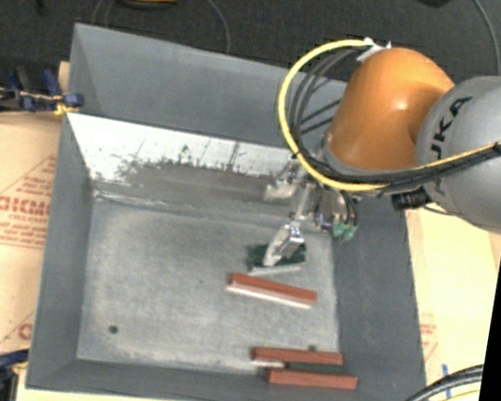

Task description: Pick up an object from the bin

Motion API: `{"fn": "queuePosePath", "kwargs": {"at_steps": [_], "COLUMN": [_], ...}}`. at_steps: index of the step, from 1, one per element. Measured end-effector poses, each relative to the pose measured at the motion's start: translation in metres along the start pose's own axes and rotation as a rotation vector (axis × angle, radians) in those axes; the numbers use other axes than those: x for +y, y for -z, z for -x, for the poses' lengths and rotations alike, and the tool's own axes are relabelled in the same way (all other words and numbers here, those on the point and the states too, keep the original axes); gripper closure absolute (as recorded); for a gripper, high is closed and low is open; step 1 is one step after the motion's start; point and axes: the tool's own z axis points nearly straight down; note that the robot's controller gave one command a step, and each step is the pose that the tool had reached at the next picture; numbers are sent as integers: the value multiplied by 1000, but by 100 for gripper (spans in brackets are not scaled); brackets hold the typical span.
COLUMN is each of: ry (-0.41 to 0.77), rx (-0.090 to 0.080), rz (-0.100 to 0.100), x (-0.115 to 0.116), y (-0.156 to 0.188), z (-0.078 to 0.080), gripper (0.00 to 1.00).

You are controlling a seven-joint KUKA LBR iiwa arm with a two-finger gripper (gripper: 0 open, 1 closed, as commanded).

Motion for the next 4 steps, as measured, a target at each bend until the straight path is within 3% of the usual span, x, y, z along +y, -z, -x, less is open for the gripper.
{"fn": "queuePosePath", "kwargs": {"at_steps": [1, 2, 3, 4], "ry": [0, -66, -66, -61], "rx": [0, 2, 2, 9], "rz": [0, 0, 0, -3], "x": [0, -17, -17, -34], "y": [0, -115, -115, -70], "z": [0, -17, -17, -24], "gripper": [0, 100, 100, 100]}}
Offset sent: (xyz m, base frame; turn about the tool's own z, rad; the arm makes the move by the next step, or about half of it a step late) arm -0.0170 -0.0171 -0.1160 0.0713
